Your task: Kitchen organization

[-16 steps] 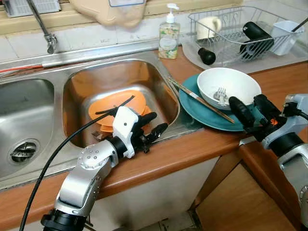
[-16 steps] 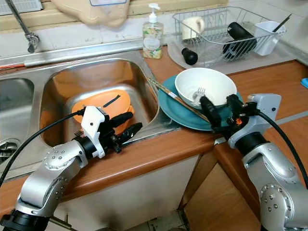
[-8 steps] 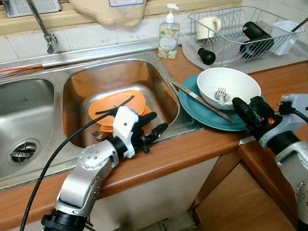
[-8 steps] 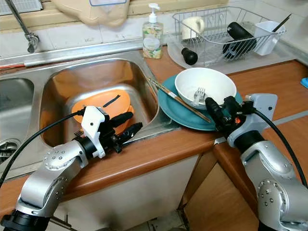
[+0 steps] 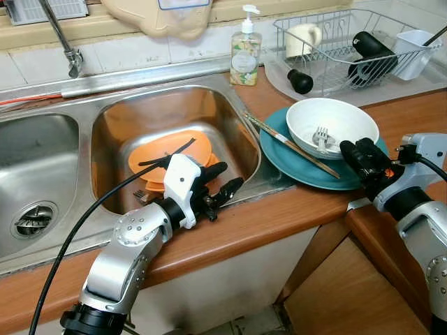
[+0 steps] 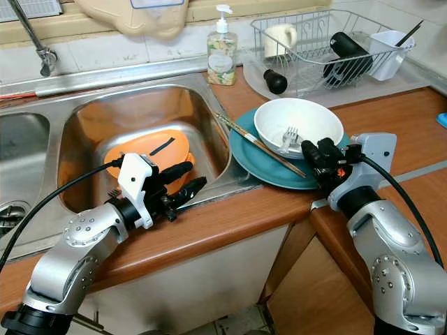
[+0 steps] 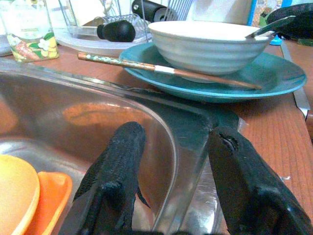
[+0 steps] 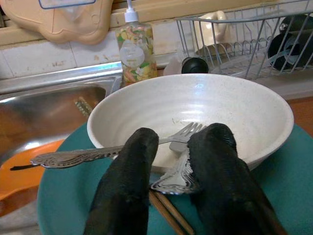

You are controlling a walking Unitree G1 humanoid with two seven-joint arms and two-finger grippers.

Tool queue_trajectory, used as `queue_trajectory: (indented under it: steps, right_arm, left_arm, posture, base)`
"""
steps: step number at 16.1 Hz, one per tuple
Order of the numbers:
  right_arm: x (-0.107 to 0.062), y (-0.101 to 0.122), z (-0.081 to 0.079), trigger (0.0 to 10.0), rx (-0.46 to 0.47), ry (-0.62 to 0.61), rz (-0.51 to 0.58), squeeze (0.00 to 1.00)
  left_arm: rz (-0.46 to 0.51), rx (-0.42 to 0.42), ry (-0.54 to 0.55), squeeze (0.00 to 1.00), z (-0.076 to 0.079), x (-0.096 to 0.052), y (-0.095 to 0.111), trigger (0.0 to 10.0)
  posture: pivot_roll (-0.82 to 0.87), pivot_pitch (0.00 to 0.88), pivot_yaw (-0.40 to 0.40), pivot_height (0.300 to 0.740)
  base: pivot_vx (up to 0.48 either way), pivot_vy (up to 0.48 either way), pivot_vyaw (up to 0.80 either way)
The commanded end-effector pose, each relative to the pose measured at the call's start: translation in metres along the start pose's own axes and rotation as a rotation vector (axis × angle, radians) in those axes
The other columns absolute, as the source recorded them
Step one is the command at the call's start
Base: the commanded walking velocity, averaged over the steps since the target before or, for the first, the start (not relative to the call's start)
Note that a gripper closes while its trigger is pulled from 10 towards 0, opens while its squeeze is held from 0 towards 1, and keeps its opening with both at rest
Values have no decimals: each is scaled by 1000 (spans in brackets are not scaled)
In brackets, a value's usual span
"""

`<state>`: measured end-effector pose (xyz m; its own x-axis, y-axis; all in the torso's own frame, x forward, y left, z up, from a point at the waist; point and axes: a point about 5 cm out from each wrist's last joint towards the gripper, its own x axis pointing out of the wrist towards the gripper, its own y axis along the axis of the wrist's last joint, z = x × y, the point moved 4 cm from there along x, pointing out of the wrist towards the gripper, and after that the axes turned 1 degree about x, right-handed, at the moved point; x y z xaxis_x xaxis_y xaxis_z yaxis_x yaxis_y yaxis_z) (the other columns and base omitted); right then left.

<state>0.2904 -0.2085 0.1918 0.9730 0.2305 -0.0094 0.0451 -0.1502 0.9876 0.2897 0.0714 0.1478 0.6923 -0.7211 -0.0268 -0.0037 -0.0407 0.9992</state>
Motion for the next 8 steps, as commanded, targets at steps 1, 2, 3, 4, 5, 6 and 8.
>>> queue_trajectory:
  steps: [1, 2, 3, 4, 5, 6, 8]
  right_arm:
    - [3, 4, 1, 0, -15, -6, 11, 0]
    - [3, 5, 1, 0, -16, -8, 15, 0]
    - [3, 6, 1, 0, -18, -9, 18, 0]
    - [3, 7, 2, 0, -20, -11, 23, 0]
    - [3, 12, 2, 0, -25, -16, 37, 0]
    - [4, 18, 3, 0, -34, -20, 55, 0]
    - [5, 32, 4, 0, -48, -33, 101, 0]
  left_arm:
    - [13, 26, 2, 0, 0, 0, 7, 10000]
    - [14, 27, 2, 0, -1, 1, 7, 10000]
    - [14, 29, 2, 0, -1, 1, 7, 10000]
    - [13, 31, 2, 0, -1, 1, 7, 10000]
    - [13, 37, 0, 0, -1, 1, 8, 10000]
    - [10, 55, -6, 0, -1, 2, 9, 10000]
    - [13, 93, -10, 0, -2, 3, 13, 10000]
  posture:
    - [-187, 0, 36, 740]
    - [-187, 0, 36, 740]
    - [-187, 0, 37, 740]
    - [-187, 0, 37, 740]
    - [-187, 0, 39, 740]
    - [-189, 0, 41, 740]
    - [-191, 0, 43, 740]
  base:
    - [0, 0, 0]
    - [0, 0, 0]
    - [0, 0, 0]
    - [0, 0, 0]
    - [0, 0, 0]
    - [0, 0, 0]
    - [0, 0, 0]
